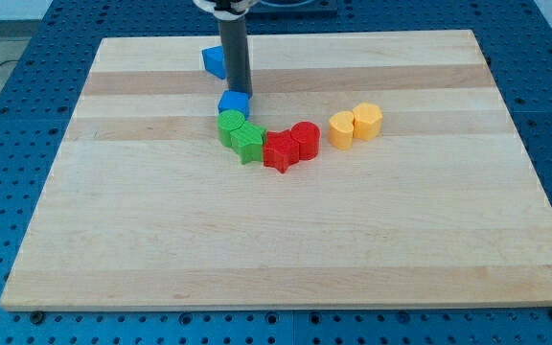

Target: Move the blue triangle above the blue cube

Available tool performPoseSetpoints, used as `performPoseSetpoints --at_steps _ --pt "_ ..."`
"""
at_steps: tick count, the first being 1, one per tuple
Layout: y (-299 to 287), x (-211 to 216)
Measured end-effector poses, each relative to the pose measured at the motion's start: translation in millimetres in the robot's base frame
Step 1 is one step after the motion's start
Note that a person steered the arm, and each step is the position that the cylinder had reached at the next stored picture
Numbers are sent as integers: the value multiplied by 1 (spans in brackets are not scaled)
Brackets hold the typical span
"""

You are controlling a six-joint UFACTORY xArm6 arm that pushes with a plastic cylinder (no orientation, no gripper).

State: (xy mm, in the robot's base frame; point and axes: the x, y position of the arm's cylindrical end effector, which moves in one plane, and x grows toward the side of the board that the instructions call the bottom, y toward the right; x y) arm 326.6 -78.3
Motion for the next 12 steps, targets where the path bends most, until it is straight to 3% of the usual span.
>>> performPoseSetpoints --at_steps 2,4,5,8,9,10,12 --pt "-88 -17" --pt "-85 -111" --pt "-46 -114" --pt "2 -41" --pt "2 -59" --pt "-3 -90" --pt "-95 -80"
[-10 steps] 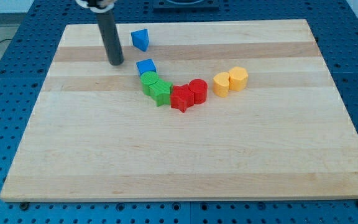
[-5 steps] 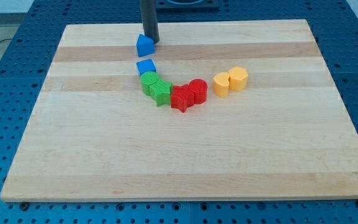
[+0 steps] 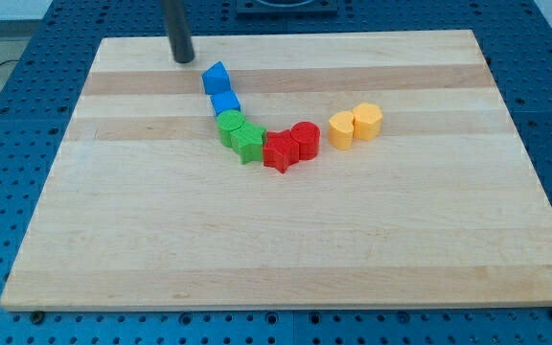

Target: Move the blue triangle above the blue cube

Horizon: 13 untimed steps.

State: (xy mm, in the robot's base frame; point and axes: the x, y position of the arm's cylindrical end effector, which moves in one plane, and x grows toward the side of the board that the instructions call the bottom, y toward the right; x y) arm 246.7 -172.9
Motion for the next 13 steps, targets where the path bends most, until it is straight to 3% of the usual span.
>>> performPoseSetpoints --at_steps 5,7,12,13 --pt "75 63" --pt "80 23" --pt "129 72" --pt "131 52"
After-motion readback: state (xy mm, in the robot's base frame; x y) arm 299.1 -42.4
